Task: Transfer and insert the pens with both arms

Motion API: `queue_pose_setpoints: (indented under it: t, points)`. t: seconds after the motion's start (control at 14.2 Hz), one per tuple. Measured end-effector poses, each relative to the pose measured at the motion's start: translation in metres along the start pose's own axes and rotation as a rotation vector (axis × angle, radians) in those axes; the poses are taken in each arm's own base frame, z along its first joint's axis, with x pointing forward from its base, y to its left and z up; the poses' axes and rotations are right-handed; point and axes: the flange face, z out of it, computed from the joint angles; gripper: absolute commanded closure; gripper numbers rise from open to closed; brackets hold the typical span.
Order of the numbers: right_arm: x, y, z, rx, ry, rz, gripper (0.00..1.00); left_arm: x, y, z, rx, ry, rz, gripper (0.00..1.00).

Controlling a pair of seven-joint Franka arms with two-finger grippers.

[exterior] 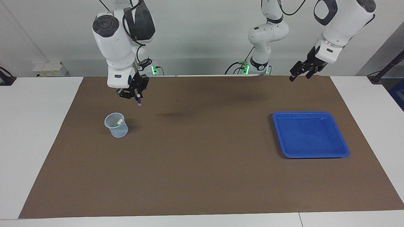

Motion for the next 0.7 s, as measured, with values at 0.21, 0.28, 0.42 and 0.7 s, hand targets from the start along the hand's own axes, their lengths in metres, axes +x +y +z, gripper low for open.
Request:
queue_pose_setpoints:
  t: [0.21, 0.28, 0.42, 0.7]
  points:
    - [-0.023, 0.034, 0.008, -0.060, -0.044, -0.131, 1.00, 0.007, -0.011, -0.008, 0.037, 0.055, 0.025, 0.00]
    - [-0.028, 0.044, 0.015, -0.072, -0.037, -0.162, 1.00, 0.010, -0.012, -0.013, 0.051, 0.065, 0.028, 0.00]
    - [-0.036, 0.056, 0.036, -0.099, -0.013, -0.206, 1.00, 0.015, -0.014, -0.023, 0.080, 0.087, 0.035, 0.00]
    - [-0.041, 0.052, 0.066, -0.119, -0.001, -0.225, 1.00, 0.022, -0.016, -0.025, 0.096, 0.092, 0.038, 0.00]
